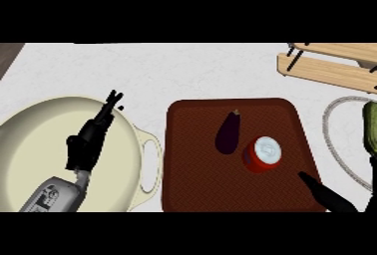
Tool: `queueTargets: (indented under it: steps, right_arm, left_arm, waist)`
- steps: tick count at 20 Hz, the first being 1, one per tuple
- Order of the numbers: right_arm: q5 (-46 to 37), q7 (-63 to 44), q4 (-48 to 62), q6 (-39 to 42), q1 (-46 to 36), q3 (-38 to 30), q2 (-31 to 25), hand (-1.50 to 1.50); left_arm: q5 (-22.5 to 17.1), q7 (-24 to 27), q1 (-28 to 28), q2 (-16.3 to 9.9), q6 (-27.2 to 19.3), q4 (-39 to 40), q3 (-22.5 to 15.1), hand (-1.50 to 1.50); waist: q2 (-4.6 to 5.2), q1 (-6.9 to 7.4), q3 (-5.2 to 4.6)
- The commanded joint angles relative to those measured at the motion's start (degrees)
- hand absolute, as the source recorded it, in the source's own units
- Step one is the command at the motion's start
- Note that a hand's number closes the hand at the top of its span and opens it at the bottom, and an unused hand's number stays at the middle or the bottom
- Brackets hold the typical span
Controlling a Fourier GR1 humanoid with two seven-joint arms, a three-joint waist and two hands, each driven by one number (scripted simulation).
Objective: Pick the can from the tray and place it in the tiered shelf
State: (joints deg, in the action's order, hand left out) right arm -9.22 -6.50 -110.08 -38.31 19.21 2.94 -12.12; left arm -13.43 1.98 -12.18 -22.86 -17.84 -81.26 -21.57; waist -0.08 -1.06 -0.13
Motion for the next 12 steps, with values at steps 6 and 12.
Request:
queueTargets:
  steps: [6, 12]
  right_arm:
    - [-12.68, -35.27, -16.31, 11.99, -2.52, 2.01, -14.04, -1.50]
    - [-15.19, -52.67, -21.48, 26.83, -4.97, 7.88, -22.01, -1.50]
  left_arm:
    - [1.44, 0.12, -0.21, 1.30, 1.16, -0.22, -0.19, 0.00]
    - [0.49, 0.67, -0.86, 0.87, 3.03, 0.85, 1.10, 0.00]
  waist:
    - [0.23, 1.53, -0.13]
    - [0.35, 2.07, -0.25]
